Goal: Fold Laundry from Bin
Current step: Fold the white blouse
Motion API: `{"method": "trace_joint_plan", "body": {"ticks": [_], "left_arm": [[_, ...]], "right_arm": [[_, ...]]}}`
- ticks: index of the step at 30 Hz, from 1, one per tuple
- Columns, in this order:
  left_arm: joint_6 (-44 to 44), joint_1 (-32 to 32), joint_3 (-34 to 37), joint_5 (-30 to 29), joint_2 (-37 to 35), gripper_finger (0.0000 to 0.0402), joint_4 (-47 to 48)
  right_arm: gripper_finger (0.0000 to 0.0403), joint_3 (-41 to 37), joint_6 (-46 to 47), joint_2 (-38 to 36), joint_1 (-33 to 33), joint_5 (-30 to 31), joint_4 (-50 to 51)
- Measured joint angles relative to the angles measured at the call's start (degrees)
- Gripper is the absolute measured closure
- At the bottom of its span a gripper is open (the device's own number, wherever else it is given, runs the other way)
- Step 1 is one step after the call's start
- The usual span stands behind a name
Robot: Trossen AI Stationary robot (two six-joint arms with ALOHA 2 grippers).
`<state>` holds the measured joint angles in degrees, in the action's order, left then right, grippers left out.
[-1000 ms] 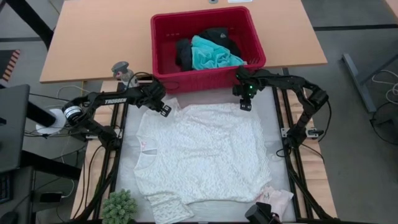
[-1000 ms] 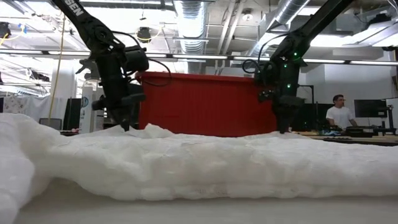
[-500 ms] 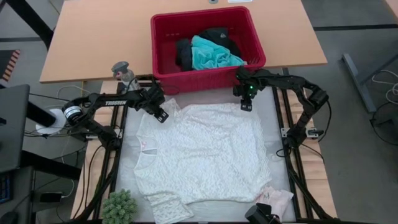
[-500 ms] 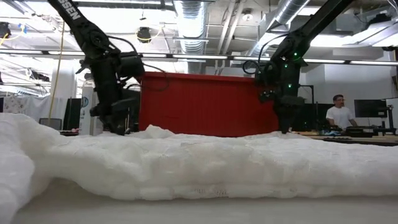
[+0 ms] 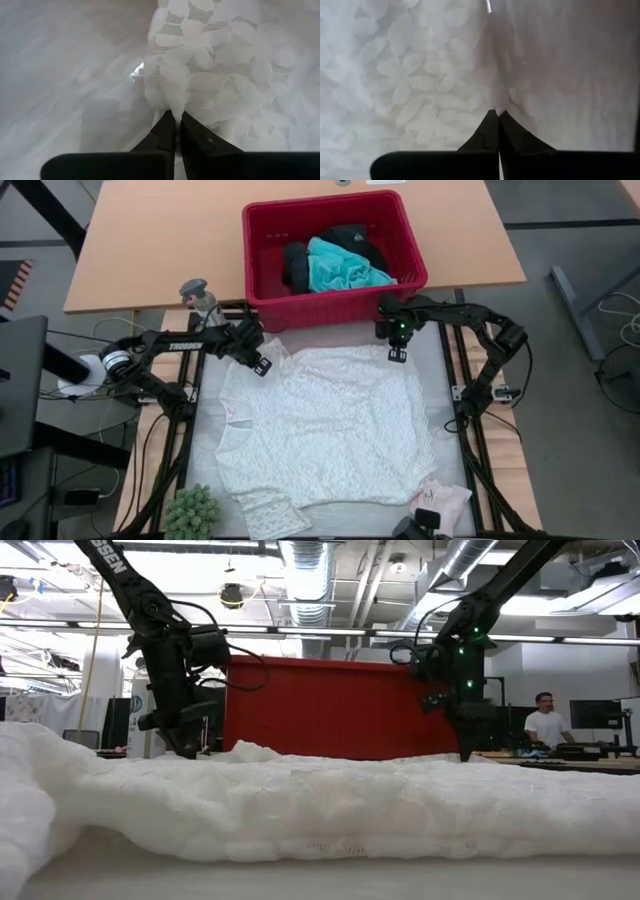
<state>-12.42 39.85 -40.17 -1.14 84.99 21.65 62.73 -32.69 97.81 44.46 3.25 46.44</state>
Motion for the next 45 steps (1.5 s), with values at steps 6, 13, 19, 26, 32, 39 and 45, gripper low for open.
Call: {"method": "trace_joint_plan", "body": {"ticks": [6, 13, 19, 26, 32, 39, 45], "left_arm": [[-1.5, -1.5, -2.9, -0.2, -4.2, 0.0401, 2.2], [-4.1, -3.1, -4.0, -3.4, -10.1, 0.0401, 3.5], [-5.1, -4.8, -4.0, -6.9, -16.0, 0.0401, 8.8], [-7.4, -8.1, -4.1, -8.6, -20.7, 0.0401, 11.3], [-10.9, -13.3, -4.1, -8.6, -22.8, 0.0401, 11.9], [-16.6, -22.6, -4.1, -10.1, -25.8, 0.0401, 17.3], [-23.4, -30.7, -4.1, -16.3, -27.7, 0.0401, 24.0]], "right_arm": [[0.0387, 3.6, 0.8, -2.9, -1.0, 0.0, 1.4], [0.0387, 4.7, 4.3, -5.8, -1.0, 0.1, 6.8], [0.0387, 3.8, 7.8, -8.9, -1.5, 2.2, 10.3], [0.0387, 3.8, 14.5, -16.2, -7.7, 2.6, 13.7], [0.0387, 3.7, 23.7, -20.6, -17.2, 5.1, 16.3], [0.0387, 0.3, 33.6, -21.1, -27.4, 8.8, 19.3], [0.0387, -3.3, 41.0, -22.9, -34.5, 12.2, 21.6]]}}
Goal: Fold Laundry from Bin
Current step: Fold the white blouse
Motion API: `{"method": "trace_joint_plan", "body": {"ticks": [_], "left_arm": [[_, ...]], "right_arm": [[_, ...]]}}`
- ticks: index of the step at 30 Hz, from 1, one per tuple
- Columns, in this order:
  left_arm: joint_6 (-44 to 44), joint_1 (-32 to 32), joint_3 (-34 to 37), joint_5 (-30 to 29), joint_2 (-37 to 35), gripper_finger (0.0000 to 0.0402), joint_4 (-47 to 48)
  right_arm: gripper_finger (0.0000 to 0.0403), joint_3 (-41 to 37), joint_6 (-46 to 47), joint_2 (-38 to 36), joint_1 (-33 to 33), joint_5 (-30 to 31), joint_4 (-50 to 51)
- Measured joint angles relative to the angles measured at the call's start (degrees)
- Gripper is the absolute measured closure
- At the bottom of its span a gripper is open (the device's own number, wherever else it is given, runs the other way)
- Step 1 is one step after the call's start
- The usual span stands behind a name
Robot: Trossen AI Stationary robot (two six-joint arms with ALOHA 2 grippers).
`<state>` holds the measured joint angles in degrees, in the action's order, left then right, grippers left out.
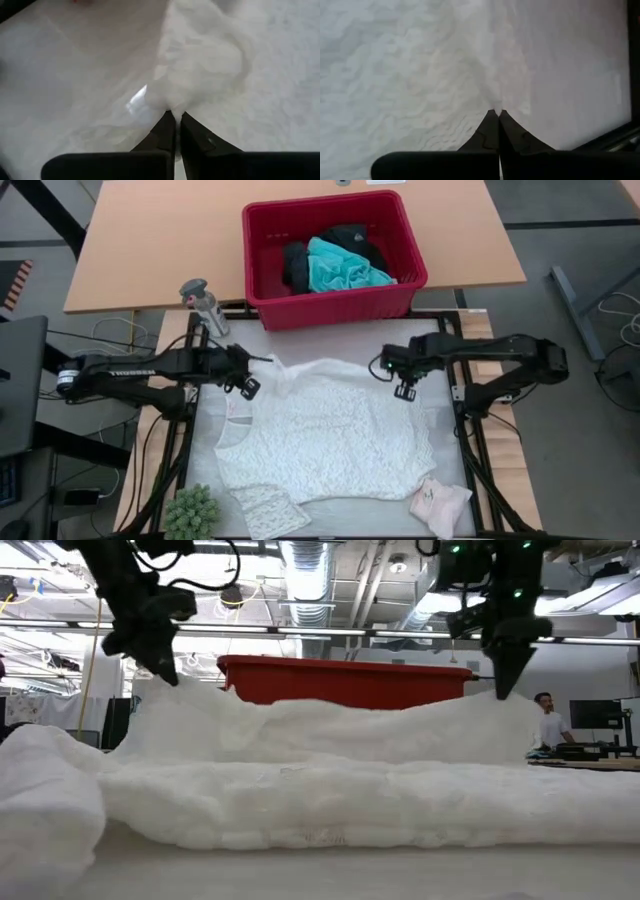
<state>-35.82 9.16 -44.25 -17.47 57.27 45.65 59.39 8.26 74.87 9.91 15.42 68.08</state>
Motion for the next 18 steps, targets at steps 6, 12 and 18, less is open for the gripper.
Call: {"method": "trace_joint_plan", "body": {"ticks": [6, 12, 18], "left_arm": [[-6.1, -5.0, 0.0, -1.9, -2.1, 0.0401, 0.3], [-9.1, -10.3, 0.2, -2.4, -1.7, 0.0401, -0.2], [-13.0, -13.7, 2.6, -3.0, -1.7, 0.0401, 0.0]], "right_arm": [[0.0387, -2.5, 8.1, -4.1, -3.8, 0.4, 4.7], [0.0387, -7.1, 16.0, -6.7, -8.5, -0.7, 3.1], [0.0383, -9.5, 17.9, -5.5, -14.1, -2.2, -3.8]]}}
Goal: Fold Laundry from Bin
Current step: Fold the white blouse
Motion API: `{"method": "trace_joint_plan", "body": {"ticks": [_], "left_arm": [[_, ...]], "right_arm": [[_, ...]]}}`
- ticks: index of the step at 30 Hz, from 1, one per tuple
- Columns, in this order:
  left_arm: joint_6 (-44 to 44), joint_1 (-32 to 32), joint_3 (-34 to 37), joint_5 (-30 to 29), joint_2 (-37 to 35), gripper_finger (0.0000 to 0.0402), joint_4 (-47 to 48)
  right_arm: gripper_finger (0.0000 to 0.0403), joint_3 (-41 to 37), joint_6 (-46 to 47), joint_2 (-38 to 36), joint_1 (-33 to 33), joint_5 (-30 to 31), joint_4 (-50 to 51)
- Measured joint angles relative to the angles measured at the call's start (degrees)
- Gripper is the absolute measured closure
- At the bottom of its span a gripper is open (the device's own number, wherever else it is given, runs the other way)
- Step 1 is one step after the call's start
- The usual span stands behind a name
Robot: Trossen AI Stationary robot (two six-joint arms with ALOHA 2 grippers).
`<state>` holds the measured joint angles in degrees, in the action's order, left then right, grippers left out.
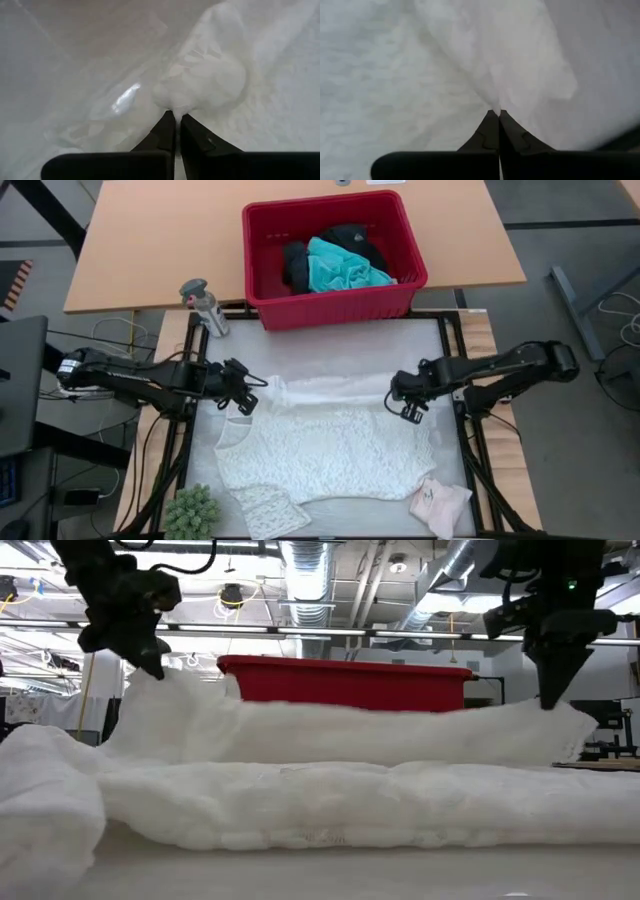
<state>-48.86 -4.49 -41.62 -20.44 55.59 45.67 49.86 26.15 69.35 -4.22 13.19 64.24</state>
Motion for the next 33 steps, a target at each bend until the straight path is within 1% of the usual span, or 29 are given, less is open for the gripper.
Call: {"method": "trace_joint_plan", "body": {"ticks": [3, 7, 11, 13, 16, 19, 21, 23, 25, 27, 30, 33], "left_arm": [[-2.0, -0.9, 2.0, 0.1, 0.0, 0.0401, -0.6], [-4.3, -1.4, 4.6, 1.5, 0.0, 0.0396, -3.2], [-4.8, -1.5, 6.0, 3.8, 0.0, 0.0386, -8.2], [-3.5, -1.5, 6.1, 4.8, 0.0, 0.0381, -10.7], [2.0, -1.9, 6.1, 6.9, 0.0, 0.037, -14.2], [7.1, -2.3, 6.1, 8.2, 0.0, 0.0354, -17.6], [9.0, -2.4, 6.1, 9.7, 0.0, 0.0339, -18.2], [10.1, -2.4, 6.1, 12.0, 0.0, 0.0322, -18.0], [11.6, -2.4, 6.1, 14.0, 0.0, 0.0304, -16.6], [11.6, -2.4, 6.1, 14.0, 0.0, 0.0288, -13.1], [10.8, -2.3, 6.1, 10.6, 0.0, 0.0271, -7.1], [8.5, -2.3, 6.1, 6.2, 0.0, 0.0265, -3.6]], "right_arm": [[0.0355, -0.3, 0.0, 0.7, -1.9, 0.0, -2.4], [0.0312, -0.4, 0.0, 1.3, -3.1, 0.0, -2.0], [0.0284, -0.4, 0.3, 1.1, -2.9, 0.0, -1.3], [0.027, -0.4, 0.6, 1.1, -2.5, 0.0, -2.2], [0.0243, -0.4, -2.1, 1.1, -2.4, -1.4, -8.3], [0.0211, -0.4, -5.7, 1.1, -2.5, -4.5, -18.6], [0.0191, -0.4, -7.0, 1.1, -2.4, -5.7, -25.1], [0.0175, -0.4, -7.2, 1.2, -2.4, -5.7, -29.3], [0.0166, -0.4, -7.2, 1.2, -2.4, -5.7, -31.1], [0.0164, -0.4, -7.4, 1.2, -2.4, -5.7, -32.4], [0.0164, -0.4, -9.1, 1.2, -2.4, -5.7, -34.6], [0.0164, -0.4, -9.8, 1.2, -2.2, -5.6, -36.1]]}}
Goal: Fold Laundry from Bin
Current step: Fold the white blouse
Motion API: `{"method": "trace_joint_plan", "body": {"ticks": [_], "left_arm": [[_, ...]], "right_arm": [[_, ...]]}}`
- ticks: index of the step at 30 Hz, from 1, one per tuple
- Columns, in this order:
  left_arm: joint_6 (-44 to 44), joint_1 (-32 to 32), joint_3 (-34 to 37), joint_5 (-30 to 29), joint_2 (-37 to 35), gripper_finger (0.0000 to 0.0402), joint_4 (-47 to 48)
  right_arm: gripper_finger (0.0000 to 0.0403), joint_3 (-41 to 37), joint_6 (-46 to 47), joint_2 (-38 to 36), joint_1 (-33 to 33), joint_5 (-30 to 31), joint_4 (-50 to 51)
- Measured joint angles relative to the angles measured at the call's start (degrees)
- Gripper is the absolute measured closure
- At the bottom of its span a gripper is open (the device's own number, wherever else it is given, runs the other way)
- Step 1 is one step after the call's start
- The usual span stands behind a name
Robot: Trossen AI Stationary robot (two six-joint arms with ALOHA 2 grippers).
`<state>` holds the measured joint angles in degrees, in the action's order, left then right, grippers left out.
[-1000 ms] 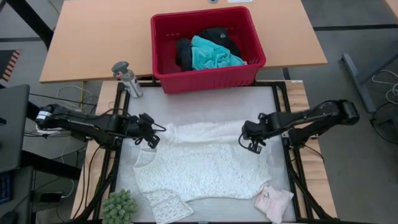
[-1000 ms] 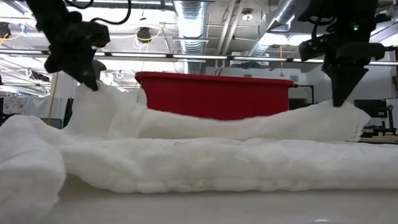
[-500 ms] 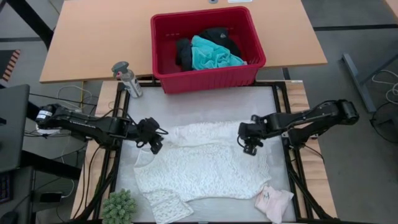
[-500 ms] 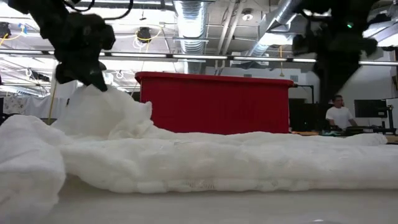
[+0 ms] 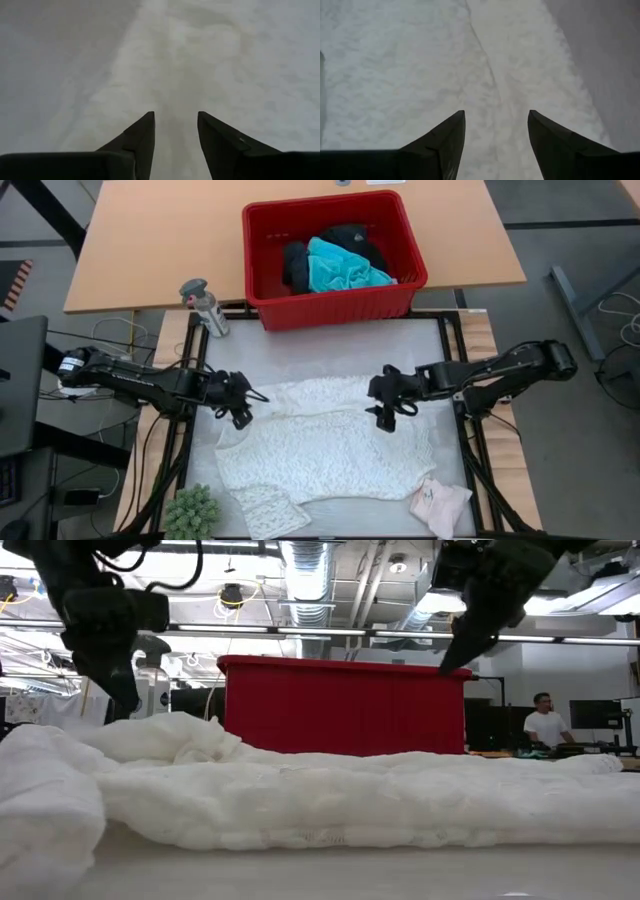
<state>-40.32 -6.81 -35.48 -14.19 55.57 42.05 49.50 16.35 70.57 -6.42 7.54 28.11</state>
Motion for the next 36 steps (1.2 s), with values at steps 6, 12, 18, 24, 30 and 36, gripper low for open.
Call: {"method": "trace_joint_plan", "body": {"ticks": [6, 12, 18, 24, 30, 36], "left_arm": [[-0.4, 0.0, 0.0, -3.5, 0.0, 0.0264, 0.7], [-4.4, 1.0, 1.0, -10.3, -0.1, 0.0264, 4.1], [-5.9, 1.1, 2.2, -9.0, -0.6, 0.0264, 3.4], [-5.8, 1.1, 2.3, -5.0, -2.9, 0.0264, 2.2], [-2.2, 1.2, 2.3, -3.1, -2.6, 0.0264, 3.5], [0.2, 2.7, 4.8, -2.1, -2.0, 0.0265, 1.4]], "right_arm": [[0.0164, 0.0, -0.3, 0.2, 2.6, 3.1, -4.9], [0.0164, 0.0, -2.6, 5.2, 6.7, 2.1, -10.9], [0.0164, 0.0, -8.9, 10.7, 8.4, -0.2, -15.7], [0.0164, 0.0, -10.6, 15.5, 10.9, -2.1, -16.7], [0.0164, 0.0, -12.3, 20.3, 13.5, -3.4, -17.3], [0.0164, 0.0, -12.5, 20.6, 14.8, -3.5, -16.6]]}}
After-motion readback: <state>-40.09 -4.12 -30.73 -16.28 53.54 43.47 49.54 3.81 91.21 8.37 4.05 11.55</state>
